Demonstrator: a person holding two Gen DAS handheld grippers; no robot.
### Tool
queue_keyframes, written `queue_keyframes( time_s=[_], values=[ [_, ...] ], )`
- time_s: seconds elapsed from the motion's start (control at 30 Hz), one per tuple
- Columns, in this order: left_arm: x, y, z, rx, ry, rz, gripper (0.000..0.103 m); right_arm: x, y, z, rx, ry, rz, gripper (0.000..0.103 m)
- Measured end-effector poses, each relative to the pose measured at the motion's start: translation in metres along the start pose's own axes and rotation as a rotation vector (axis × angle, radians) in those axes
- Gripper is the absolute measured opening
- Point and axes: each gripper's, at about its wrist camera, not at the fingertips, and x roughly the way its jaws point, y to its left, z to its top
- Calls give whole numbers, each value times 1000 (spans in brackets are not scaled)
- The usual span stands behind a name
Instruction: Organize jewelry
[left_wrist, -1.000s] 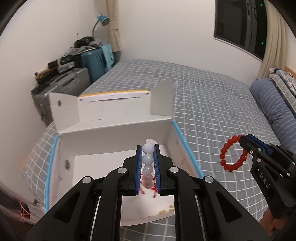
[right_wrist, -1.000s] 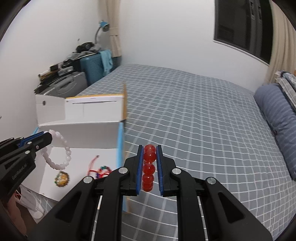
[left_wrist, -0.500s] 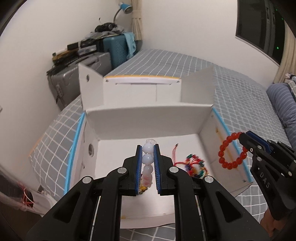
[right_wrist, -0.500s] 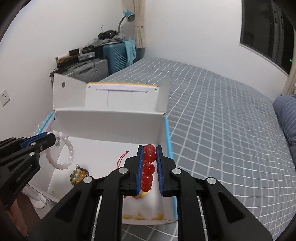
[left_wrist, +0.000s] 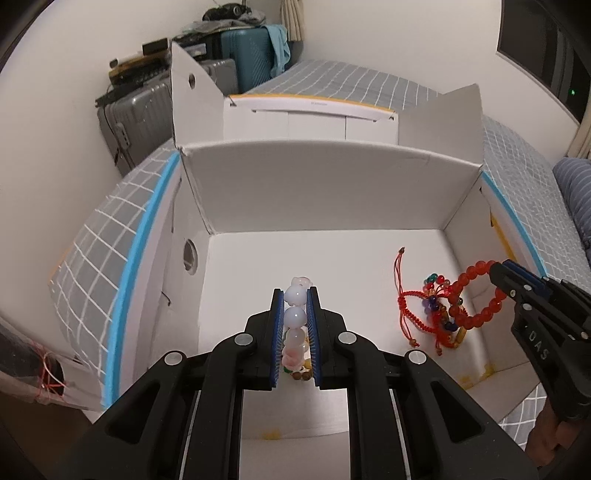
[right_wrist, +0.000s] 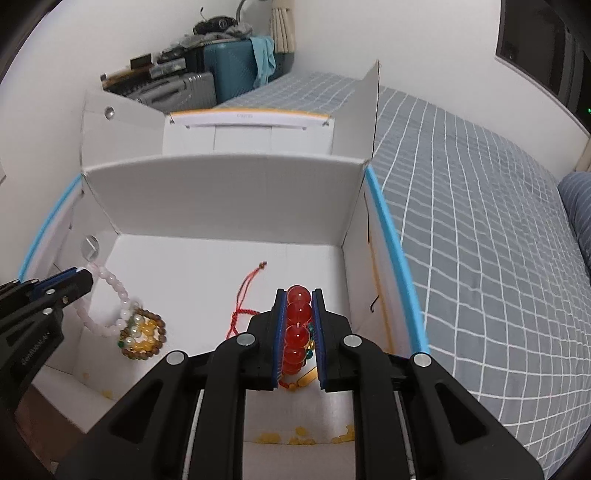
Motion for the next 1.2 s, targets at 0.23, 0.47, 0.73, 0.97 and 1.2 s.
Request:
queue_keyframes(
  time_s=[0.23,0.47,0.73,0.97,1.2],
  values=[
    [8,1,-1,7,0,-4,12,9,4,-1,-1,16,-3,13],
    [-10,-3,-1,-2,-43,-1,31,-16,1,1,17,-68,-1,55],
    [-69,-11,-19,-1,-191,-2,81,-75,-16,-11,76,-202,32,94],
    [-102,0,-56,-16,-246,0,97,-103,-9,-47,40,-239,11,95],
    [-106,1,-90,-8,-240,-6,97,-113,-7,-89,55,-227,19,95]
  ],
)
